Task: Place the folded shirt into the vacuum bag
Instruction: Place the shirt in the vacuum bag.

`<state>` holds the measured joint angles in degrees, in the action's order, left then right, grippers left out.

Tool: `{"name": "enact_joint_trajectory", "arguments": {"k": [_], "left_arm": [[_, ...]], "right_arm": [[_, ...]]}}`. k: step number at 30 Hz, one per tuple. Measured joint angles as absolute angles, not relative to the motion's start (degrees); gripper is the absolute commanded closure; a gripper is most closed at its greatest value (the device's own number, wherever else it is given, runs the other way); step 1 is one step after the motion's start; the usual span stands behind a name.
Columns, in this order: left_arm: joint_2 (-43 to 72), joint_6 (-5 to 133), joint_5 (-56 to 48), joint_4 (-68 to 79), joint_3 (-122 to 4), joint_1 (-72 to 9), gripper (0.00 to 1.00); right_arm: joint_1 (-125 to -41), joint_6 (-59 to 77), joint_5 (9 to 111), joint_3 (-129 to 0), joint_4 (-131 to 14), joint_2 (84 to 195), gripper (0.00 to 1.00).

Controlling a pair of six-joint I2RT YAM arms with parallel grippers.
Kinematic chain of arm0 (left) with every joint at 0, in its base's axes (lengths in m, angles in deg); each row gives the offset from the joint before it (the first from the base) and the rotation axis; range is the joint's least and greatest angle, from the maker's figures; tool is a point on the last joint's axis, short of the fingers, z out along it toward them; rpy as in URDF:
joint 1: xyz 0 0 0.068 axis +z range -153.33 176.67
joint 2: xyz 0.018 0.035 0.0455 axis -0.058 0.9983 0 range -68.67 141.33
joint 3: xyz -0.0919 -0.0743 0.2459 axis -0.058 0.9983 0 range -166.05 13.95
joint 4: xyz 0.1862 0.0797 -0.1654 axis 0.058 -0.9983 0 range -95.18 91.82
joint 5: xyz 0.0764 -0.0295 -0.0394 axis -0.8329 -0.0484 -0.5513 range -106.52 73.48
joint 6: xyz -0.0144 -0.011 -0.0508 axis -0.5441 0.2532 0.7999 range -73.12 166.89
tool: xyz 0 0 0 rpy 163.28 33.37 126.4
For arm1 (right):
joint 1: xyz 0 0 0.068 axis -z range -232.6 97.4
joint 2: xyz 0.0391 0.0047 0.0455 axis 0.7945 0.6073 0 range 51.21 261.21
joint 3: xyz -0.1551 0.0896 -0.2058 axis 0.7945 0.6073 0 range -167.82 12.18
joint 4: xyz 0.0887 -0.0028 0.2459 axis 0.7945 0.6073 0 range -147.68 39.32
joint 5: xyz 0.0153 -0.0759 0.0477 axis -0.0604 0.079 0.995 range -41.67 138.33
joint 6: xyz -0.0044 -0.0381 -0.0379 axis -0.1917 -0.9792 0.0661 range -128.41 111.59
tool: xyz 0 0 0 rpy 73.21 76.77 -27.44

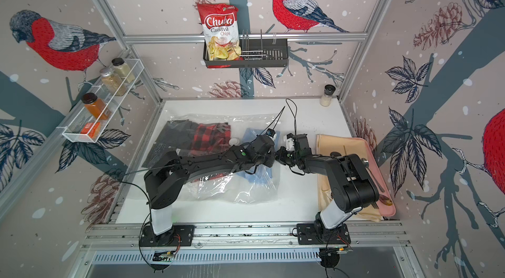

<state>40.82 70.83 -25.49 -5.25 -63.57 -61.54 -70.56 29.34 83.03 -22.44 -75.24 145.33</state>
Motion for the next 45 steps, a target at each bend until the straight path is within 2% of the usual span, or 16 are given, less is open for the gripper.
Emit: {"name": "enact_joint_trajectory", "arguments": {"k": [15,27,28,29,30,33,34,37,42,45], "left_arm": [[37.08,69.26,-25.28,-4.79,-60.9,-61.87,1.0],[34.81,67.31,-25.12,-4.66,-59.06,-62.37,1.0],[34.65,67.2,-25.19,-4.64,-58.95,-62.37,1.0],[34.59,66.98,-25.28,-4.62,-58.91,-62.37,1.0],[34.57,66.83,-25.3,-4.62,-58.82,-62.37,1.0],[34.59,66.5,-25.52,-4.62,-58.82,-62.42,1.0],[34.65,66.5,-25.52,-4.57,-58.82,-62.42,1.0],[35.05,66.5,-25.54,-4.42,-58.82,-62.42,1.0],[36.08,66.44,-25.56,-4.11,-58.98,-62.42,1.0],[36.67,66.44,-25.54,-3.92,-59.22,-62.44,1.0]], "right_arm": [[-66.43,21.5,83.71,-26.48,-70.34,147.56,1.0],[-70.89,18.96,83.64,-32.1,-68.75,151.67,0.99],[-70.91,19.53,83.1,-31.62,-68.75,151.28,0.96],[-70.93,20.67,82.75,-30.92,-68.68,150.65,0.87],[-70.95,20.95,82.35,-30.04,-68.7,149.73,0.74],[-71.17,23.09,81.46,-27.62,-68.79,146.89,0.56],[-71.3,23.42,81.28,-26.68,-68.77,145.66,0.51],[-71.37,24.78,81.33,-23.81,-69.01,141.51,0.46],[-71.65,26.52,82.42,-17.19,-69.6,135.02,0.5],[-73.25,27.9,83.36,-13.78,-69.6,132.53,0.65]]}}
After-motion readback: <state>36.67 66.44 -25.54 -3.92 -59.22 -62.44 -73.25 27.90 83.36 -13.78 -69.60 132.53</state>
